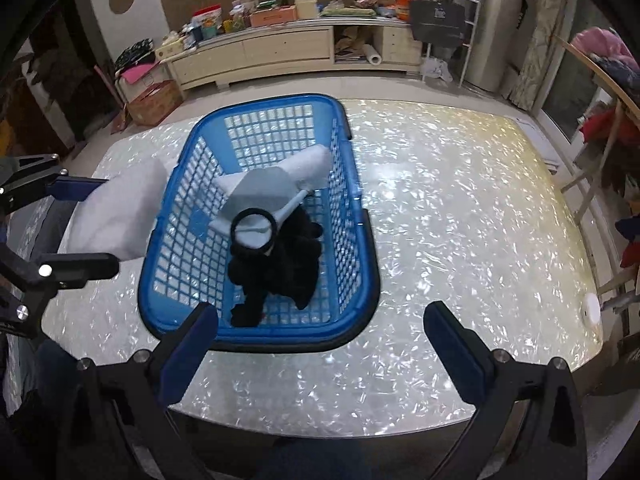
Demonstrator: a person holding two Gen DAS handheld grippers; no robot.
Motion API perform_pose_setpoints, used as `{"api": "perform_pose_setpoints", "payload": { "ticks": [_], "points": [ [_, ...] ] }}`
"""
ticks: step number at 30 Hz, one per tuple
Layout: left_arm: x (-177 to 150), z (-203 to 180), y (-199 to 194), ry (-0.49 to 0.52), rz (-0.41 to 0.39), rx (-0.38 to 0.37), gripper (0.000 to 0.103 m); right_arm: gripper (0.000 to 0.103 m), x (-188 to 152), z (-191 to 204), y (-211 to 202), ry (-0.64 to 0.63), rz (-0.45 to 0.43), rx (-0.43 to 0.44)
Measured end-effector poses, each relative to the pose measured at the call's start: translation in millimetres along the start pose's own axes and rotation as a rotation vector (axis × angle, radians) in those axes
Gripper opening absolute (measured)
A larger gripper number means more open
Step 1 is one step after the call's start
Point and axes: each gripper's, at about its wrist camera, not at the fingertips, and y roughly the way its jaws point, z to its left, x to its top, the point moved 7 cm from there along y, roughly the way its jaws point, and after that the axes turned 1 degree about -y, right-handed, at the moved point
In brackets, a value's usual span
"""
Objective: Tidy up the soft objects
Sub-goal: 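Lower the white foam block into the basket and open the left gripper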
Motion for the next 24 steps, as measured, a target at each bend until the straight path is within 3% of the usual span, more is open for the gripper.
{"api": "perform_pose_setpoints", "payload": {
  "ticks": [14,24],
  "points": [
    [38,-2,69,-0.015,0.059,0.040,0.063,0.103,-3,-34,26,0.088,-0.016,0.006],
    [45,-3,105,-0.003,0.098,0.046,0.063,0.103,-2,-43,31,0.109,-0.024,0.014]
  ]
}}
